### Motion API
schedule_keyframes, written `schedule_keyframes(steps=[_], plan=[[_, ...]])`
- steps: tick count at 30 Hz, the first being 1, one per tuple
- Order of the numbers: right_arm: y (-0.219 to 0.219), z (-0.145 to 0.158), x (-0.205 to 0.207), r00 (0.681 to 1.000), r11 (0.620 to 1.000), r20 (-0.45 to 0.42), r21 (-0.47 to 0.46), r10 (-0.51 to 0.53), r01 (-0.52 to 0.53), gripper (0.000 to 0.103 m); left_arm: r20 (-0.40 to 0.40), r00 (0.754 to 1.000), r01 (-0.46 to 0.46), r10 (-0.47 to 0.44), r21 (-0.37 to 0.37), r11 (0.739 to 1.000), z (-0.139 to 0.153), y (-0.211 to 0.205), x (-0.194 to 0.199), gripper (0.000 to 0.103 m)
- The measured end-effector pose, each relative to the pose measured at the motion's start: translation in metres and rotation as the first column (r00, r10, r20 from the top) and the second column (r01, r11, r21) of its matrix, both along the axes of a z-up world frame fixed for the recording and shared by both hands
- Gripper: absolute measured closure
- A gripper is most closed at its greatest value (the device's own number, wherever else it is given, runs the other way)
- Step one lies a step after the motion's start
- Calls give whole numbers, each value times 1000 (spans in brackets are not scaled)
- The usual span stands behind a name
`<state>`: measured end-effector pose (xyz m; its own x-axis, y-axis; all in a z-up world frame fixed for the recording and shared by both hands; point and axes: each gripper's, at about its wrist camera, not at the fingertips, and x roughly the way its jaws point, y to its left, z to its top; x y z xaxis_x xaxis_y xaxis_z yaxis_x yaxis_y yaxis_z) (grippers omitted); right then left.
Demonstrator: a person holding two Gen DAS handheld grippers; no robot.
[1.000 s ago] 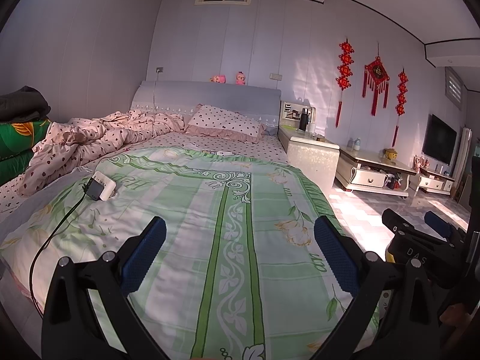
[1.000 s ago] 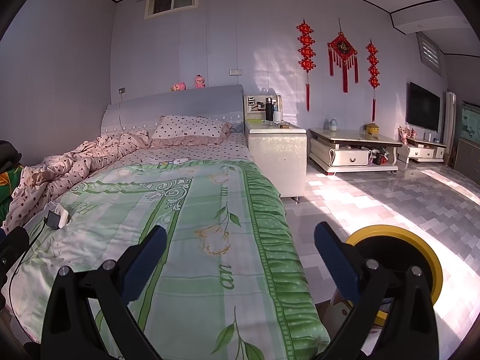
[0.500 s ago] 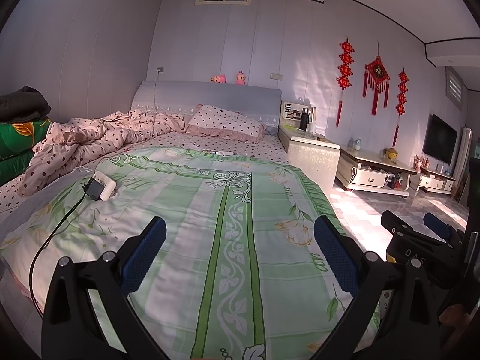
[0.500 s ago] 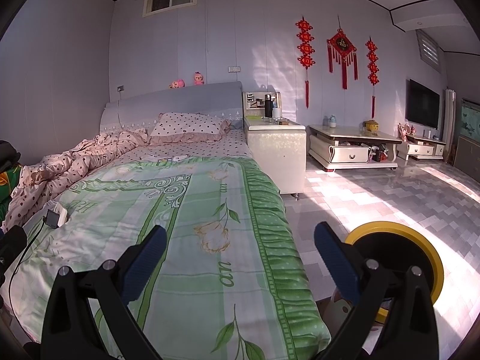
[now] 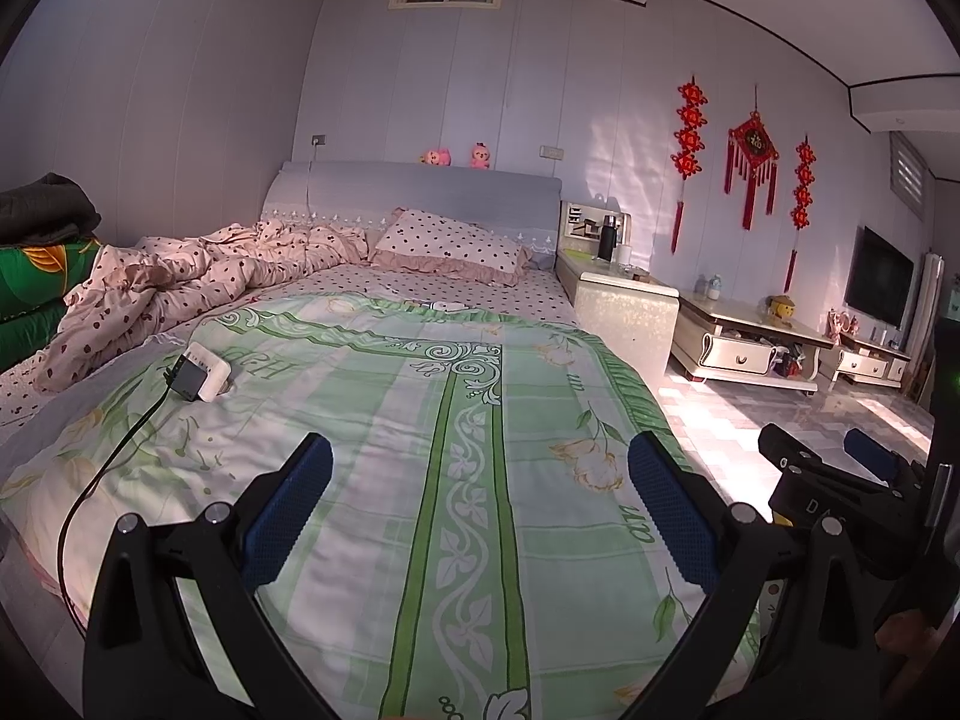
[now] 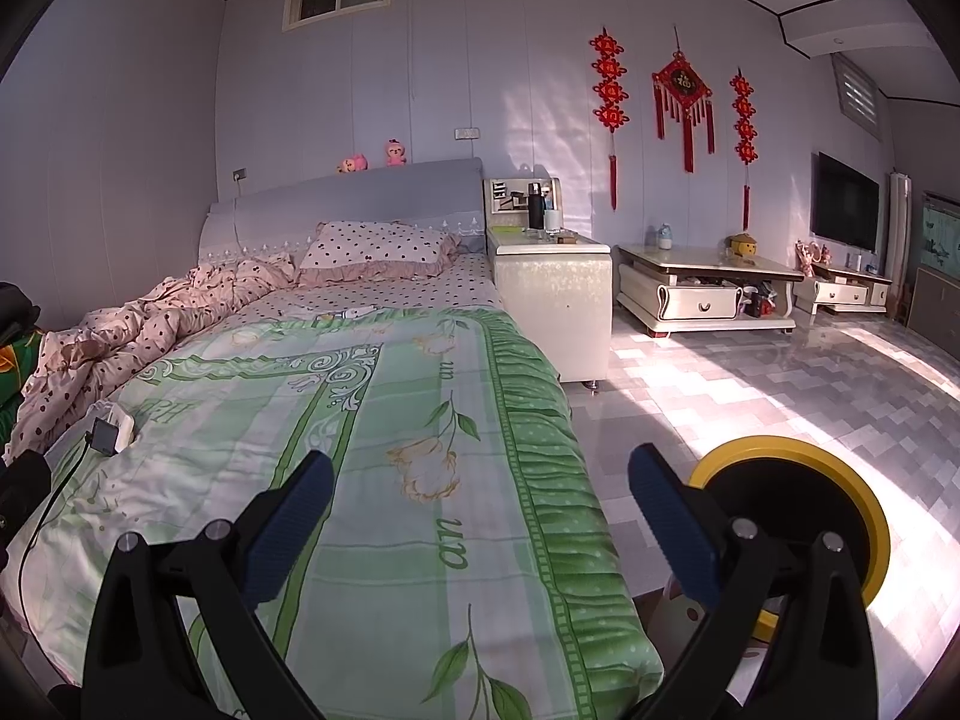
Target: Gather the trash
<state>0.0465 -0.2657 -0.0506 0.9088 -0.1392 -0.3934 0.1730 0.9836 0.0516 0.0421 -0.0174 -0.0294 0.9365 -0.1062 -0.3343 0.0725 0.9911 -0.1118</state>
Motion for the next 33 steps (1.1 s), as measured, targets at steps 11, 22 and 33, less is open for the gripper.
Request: schedule_keyframes(steps=[11, 22, 33], plan=[[-1, -1, -1, 1000, 1000, -2, 1, 0, 0, 8, 1, 1000, -1, 1, 1, 1000, 0, 0, 0, 8], [-4, -2, -1, 1000, 1000, -3, 6, -1, 1, 8, 1, 1000, 0, 0, -1, 1000, 0, -1, 0, 8], [-6, -2, -2, 1000, 1000, -6, 10, 0, 0, 8, -1, 1000, 8, -8, -1, 1000, -2, 0, 4, 8]])
